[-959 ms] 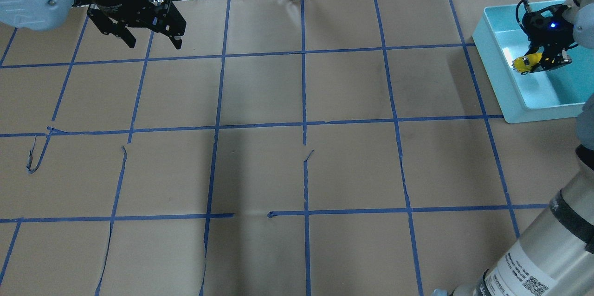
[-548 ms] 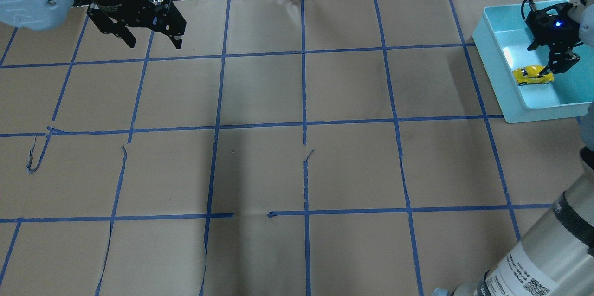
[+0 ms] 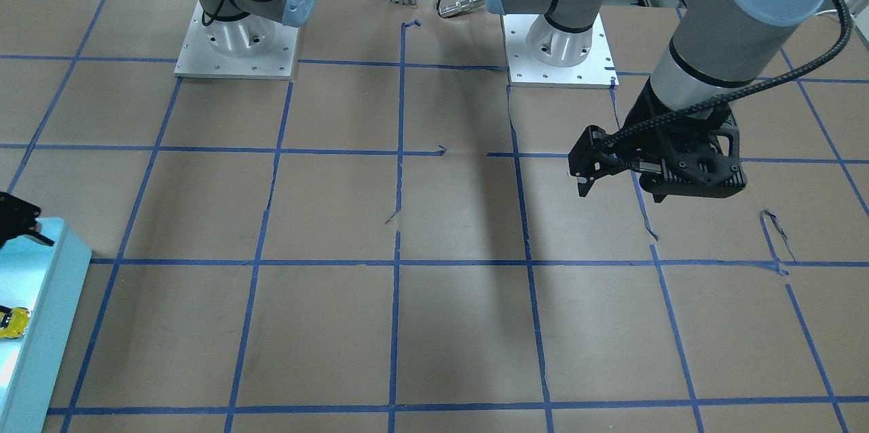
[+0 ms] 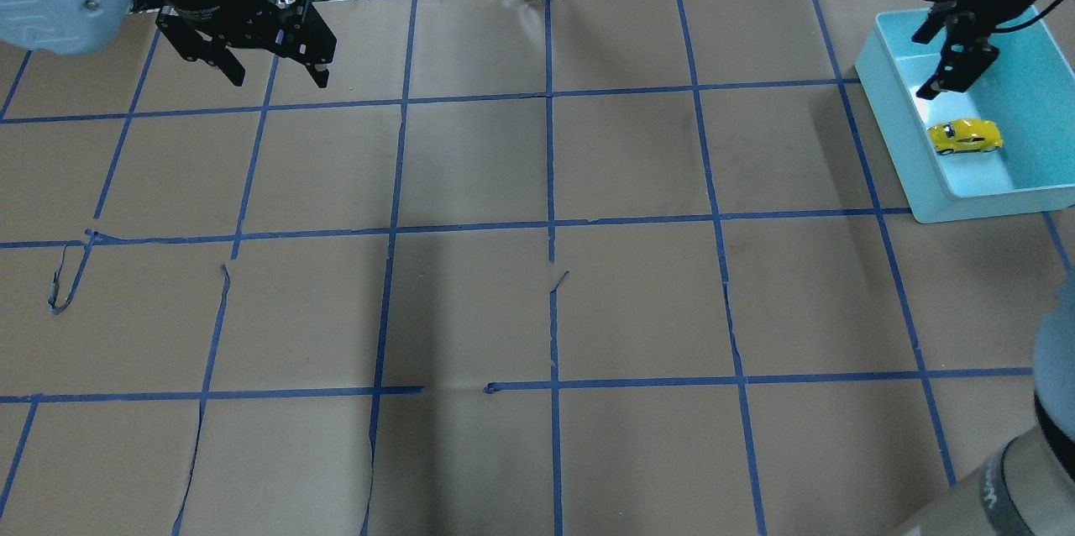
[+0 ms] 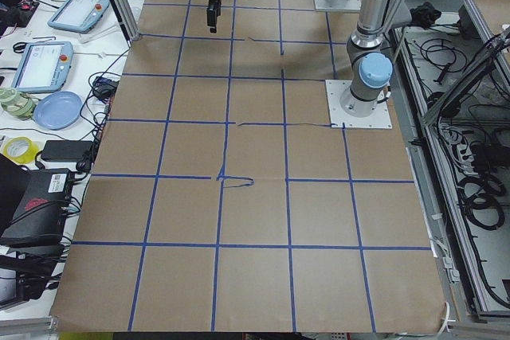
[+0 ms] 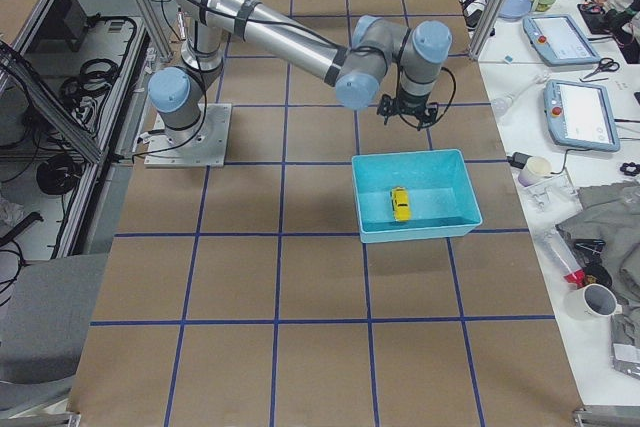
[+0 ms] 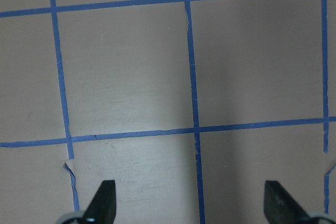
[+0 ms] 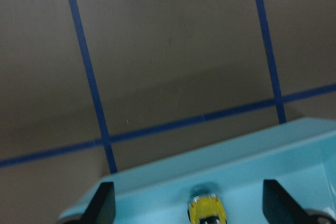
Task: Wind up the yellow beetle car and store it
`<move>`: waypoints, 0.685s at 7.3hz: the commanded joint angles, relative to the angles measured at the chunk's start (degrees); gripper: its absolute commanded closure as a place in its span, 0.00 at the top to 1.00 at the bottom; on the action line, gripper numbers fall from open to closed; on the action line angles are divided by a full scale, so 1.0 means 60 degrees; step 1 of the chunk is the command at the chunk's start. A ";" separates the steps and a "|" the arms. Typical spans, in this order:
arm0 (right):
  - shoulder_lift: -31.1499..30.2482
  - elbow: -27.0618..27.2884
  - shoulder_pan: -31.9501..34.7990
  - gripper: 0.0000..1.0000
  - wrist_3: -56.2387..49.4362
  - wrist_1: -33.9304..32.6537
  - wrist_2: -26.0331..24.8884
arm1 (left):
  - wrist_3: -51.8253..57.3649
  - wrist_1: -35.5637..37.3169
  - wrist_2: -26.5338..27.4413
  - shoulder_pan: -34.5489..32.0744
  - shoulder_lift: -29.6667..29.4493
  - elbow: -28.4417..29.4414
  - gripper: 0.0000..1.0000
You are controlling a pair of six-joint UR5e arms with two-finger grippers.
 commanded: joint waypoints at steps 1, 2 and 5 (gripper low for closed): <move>-0.0394 -0.0001 0.2071 1.00 0.2882 0.0087 0.0124 | 0.0000 0.0000 0.0001 0.0001 0.0015 0.0000 1.00; -0.0423 -0.0030 0.2427 1.00 0.4546 0.0072 0.0197 | 0.0000 0.0000 0.0001 0.0001 0.0015 0.0000 1.00; -0.1621 -0.0045 0.3541 1.00 1.0611 0.0232 -0.0283 | 0.0000 0.0000 0.0001 0.0001 0.0015 0.0000 1.00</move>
